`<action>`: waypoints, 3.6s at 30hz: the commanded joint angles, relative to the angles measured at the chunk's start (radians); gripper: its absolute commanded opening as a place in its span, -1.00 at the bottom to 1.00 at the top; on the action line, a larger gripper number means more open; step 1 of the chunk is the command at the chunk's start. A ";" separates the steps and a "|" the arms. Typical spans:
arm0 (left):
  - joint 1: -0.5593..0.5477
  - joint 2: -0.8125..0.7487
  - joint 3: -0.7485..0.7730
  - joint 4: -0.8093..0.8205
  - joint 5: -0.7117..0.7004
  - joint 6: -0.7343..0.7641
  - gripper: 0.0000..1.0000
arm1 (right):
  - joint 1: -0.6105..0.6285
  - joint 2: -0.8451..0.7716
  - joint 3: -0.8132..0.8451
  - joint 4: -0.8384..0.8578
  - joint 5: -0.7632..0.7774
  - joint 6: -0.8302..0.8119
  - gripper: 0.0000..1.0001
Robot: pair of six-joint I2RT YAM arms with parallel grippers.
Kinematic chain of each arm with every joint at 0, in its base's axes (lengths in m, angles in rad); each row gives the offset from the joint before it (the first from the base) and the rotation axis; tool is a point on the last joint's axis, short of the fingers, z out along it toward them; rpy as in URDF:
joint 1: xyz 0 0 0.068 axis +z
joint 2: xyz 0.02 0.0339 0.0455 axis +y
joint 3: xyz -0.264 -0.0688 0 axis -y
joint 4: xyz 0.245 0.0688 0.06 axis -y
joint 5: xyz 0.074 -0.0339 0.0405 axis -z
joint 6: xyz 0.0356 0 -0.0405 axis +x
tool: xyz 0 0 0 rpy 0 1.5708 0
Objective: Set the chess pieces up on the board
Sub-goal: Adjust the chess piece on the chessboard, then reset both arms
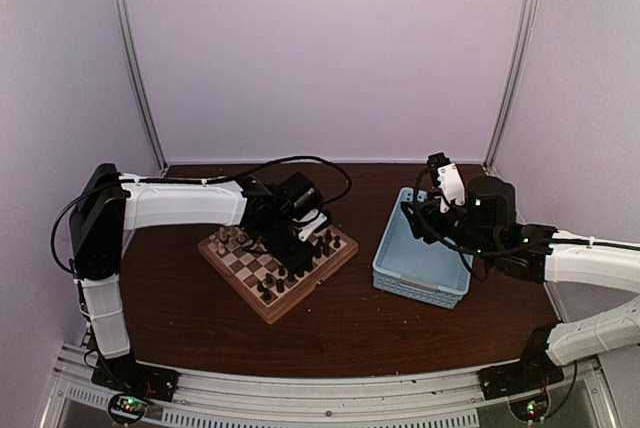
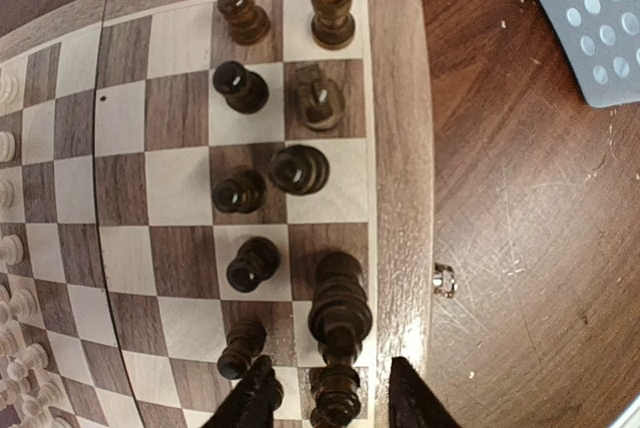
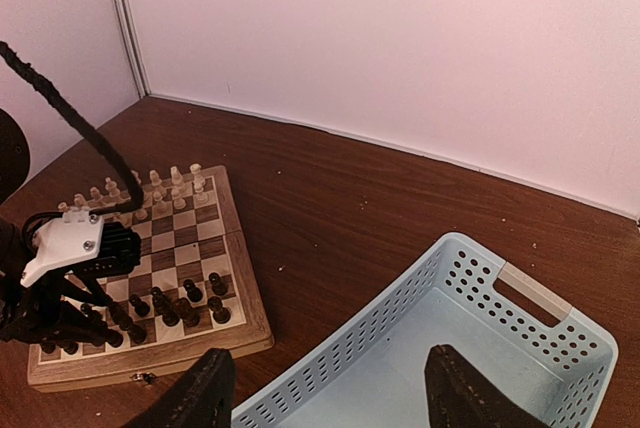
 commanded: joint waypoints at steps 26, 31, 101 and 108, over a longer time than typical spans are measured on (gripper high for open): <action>0.147 -0.617 -0.147 0.037 -0.297 -0.025 0.95 | -0.096 -0.178 0.216 -0.298 0.191 -0.160 0.60; 0.283 -0.746 -0.251 0.092 -0.285 -0.085 0.95 | -0.115 -0.218 0.196 -0.307 0.299 -0.179 0.80; 0.873 -0.365 -1.115 1.601 0.016 0.251 0.92 | -0.715 0.472 -0.297 0.847 -0.044 -0.212 1.00; 0.873 -0.366 -1.117 1.608 0.014 0.248 0.95 | -0.715 0.472 -0.297 0.845 -0.044 -0.212 1.00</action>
